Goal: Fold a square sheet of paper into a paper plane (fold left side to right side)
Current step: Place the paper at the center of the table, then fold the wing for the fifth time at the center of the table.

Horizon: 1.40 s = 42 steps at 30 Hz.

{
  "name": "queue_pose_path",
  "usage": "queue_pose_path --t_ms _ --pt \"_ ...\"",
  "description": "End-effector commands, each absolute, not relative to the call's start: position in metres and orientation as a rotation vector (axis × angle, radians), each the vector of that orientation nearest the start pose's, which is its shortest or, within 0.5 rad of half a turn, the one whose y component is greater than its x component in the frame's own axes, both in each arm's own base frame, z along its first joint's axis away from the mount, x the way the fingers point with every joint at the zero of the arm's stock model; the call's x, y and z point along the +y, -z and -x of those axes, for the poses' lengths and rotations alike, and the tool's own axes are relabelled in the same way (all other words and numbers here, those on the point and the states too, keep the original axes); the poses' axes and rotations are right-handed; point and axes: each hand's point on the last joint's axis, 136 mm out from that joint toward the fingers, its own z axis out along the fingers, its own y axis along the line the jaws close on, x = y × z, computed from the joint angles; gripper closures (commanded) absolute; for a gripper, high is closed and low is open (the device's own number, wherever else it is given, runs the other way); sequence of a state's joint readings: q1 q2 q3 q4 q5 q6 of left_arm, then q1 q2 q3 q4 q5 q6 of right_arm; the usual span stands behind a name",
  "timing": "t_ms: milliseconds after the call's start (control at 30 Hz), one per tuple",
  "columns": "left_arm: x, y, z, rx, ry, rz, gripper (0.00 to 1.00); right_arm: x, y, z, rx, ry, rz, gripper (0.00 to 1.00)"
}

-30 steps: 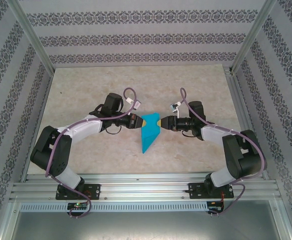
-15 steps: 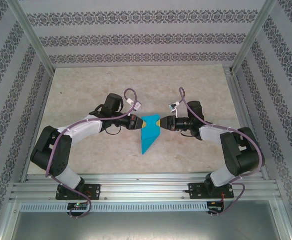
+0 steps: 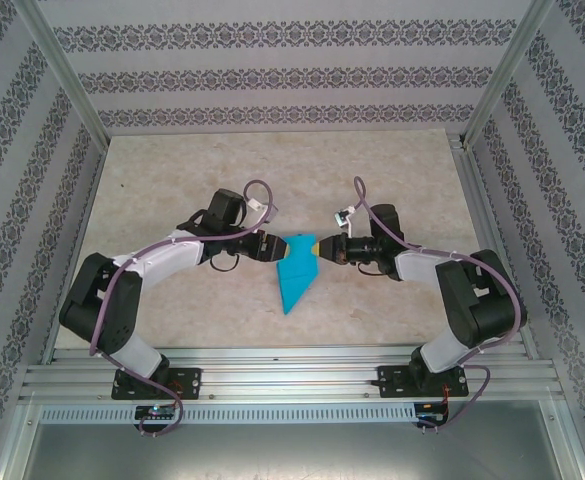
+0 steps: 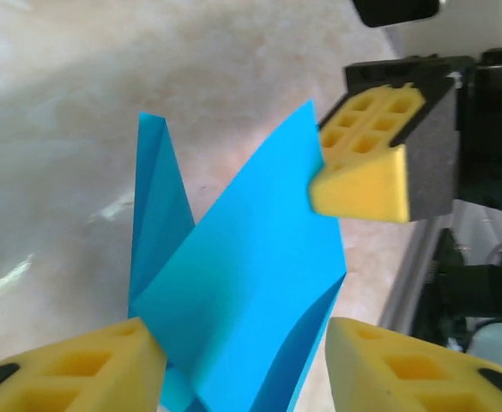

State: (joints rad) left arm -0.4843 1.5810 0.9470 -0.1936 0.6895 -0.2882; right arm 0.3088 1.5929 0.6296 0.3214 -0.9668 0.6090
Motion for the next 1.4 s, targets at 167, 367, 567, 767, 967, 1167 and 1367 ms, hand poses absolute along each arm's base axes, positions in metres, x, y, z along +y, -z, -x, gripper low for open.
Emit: queue_pose_path --t_ms 167,367,567,767,967,1167,1367 --pt "-0.225 -0.146 -0.286 2.421 0.671 -0.497 0.36 0.242 -0.088 -0.308 2.439 -1.477 -0.011 1.00" --pt "-0.252 -0.130 -0.234 2.435 0.616 -0.612 0.37 0.237 -0.070 -0.310 2.529 -1.435 -0.184 1.00" --pt "-0.283 -0.103 -0.204 2.457 0.490 -0.713 0.36 0.237 -0.066 -0.312 2.551 -1.448 -0.259 1.00" --pt "-0.317 -0.077 -0.204 2.490 0.330 -0.820 0.35 0.236 -0.059 -0.309 2.592 -1.434 -0.277 1.00" --pt "-0.326 -0.053 -0.213 2.524 0.112 -0.852 0.35 0.236 -0.054 -0.307 2.603 -1.442 -0.293 1.00" --pt "-0.324 -0.043 -0.222 2.524 -0.056 -0.827 0.35 0.237 -0.051 -0.307 2.612 -1.445 -0.295 1.00" --pt "-0.311 -0.041 -0.229 2.507 -0.191 -0.795 0.37 0.237 -0.048 -0.307 2.622 -1.448 -0.302 1.00"
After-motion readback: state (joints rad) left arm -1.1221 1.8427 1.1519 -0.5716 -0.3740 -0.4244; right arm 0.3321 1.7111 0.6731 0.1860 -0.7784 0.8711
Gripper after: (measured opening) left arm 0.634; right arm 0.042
